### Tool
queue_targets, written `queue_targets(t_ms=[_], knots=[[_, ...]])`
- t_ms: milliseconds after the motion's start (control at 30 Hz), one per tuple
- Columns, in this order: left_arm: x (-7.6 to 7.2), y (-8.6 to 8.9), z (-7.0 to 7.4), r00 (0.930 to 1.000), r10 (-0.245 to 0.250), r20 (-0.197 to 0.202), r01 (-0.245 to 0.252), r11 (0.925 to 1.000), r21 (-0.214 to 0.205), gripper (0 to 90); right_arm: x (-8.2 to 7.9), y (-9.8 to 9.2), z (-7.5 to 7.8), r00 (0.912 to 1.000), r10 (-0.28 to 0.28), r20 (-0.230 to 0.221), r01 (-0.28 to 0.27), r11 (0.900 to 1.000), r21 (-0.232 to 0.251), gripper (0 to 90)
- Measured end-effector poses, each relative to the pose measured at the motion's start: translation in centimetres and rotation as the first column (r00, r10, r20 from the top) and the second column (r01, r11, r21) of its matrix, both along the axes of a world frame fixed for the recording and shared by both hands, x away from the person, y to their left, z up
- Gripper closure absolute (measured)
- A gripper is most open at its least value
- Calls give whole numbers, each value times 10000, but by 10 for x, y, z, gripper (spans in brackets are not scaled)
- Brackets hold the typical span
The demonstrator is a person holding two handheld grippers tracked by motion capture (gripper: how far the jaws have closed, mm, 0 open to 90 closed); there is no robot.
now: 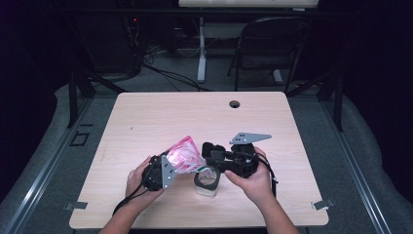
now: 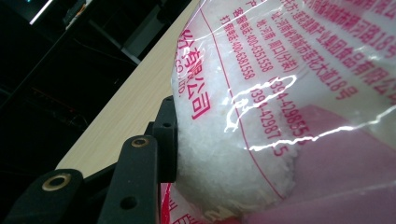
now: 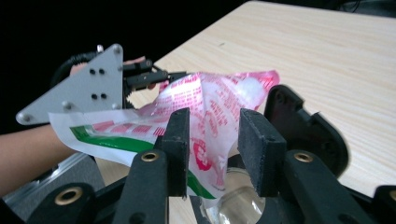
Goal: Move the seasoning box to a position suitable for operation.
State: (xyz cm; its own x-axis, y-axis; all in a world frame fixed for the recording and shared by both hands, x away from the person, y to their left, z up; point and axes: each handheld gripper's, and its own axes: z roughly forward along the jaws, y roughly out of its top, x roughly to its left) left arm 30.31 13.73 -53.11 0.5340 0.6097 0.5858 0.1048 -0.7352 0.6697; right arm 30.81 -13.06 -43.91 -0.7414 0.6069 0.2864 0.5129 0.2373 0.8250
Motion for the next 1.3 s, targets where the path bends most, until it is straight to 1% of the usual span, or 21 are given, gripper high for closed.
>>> queue_targets(t_ms=[33, 100, 233, 267, 300, 333, 367, 400, 433, 500, 533, 600, 733, 767, 867, 900, 1000, 1033, 1067, 1133, 1300], knots=[[0, 0, 0, 10000, 4, -3, -4, 10000, -7, 612, 0, 3, -3, 9999, 116, -97, -117, 9999, -95, 632], [0, 1, 0, 10000, 22, 58, -22, 10000, 52, 612, 0, 4, -4, 9998, 128, -136, -130, 9998, -135, 633], [0, 0, 0, 10000, 29, 87, -29, 10000, 51, 612, 0, 6, -9, 9996, 158, -241, -167, 9992, -371, 649], [0, 0, 0, 10000, 12, 84, -12, 10000, 68, 612, 1, 7, -11, 9996, 82, -261, -91, 9994, -333, 660], [0, -1, 0, 9999, 34, 141, -36, 9999, 98, 612, 2, 8, -13, 9995, 51, -302, -67, 9985, -545, 698], [0, -1, 0, 9999, 34, 141, -36, 9999, 98, 612, 3, 8, -14, 9994, 38, -347, -59, 9982, -603, 714], [0, -1, 0, 9999, 32, 151, -34, 9999, 103, 612, 3, 8, -15, 9991, 14, -412, -37, 9984, -558, 735], [0, -1, 0, 9999, 39, 159, -41, 9999, 100, 612, 3, 8, -15, 9991, 14, -412, -37, 9984, -558, 735], [0, -1, 0, 9998, 54, 186, -56, 9999, 131, 612, 4, 9, -16, 9988, 27, -492, -57, 9982, -596, 783], [0, 0, 0, 9997, 99, 227, -103, 9999, 136, 613, 4, 9, -17, 9986, 48, -522, -80, 9981, -615, 838], [0, 0, 0, 9997, 99, 227, -103, 9999, 136, 613, 4, 9, -17, 9986, 48, -522, -80, 9981, -615, 838], [0, 0, 0, 9995, 134, 285, -140, 9997, 201, 613, 4, 10, -19, 9985, 84, -532, -113, 9984, -548, 893], [0, 0, -1, 9991, 161, 385, -171, 9995, 269, 613, 2, 11, -19, 9993, 58, -375, -82, 9980, -630, 900], [-1, 0, -1, 9987, 146, 491, -162, 9994, 317, 613, 1, 11, -20, 9995, 64, -298, -86, 9973, -723, 900], [-1, 0, 0, 9983, 150, 567, -172, 9991, 388, 613, -1, 12, -20, 9997, 48, -227, -64, 9973, -725, 900], [-2, 0, 0, 9979, 149, 632, -178, 9988, 461, 613, -2, 12, -21, 9998, 54, -171, -67, 9968, -790, 900], [-4, -1, 1, 9966, 125, 816, -183, 9973, 705, 613, -3, 12, -22, 9998, 41, -191, -56, 9967, -816, 900], [-5, -1, 2, 9955, 116, 942, -195, 9963, 840, 613, -3, 11, -22, 9997, 85, -211, -101, 9967, -802, 900], [-5, -1, 2, 9955, 116, 942, -195, 9963, 840, 613, -3, 11, -22, 9997, 85, -211, -101, 9967, -802, 900], [-6, -2, 2, 9940, 139, 1086, -242, 9953, 943, 613, -4, 10, -22, 9998, 90, -203, -106, 9967, -807, 900], [-10, -4, 4, 9911, 153, 1321, -321, 9915, 1261, 613, -6, 8, -24, 9996, 96, -265, -116, 9972, -743, 900]])
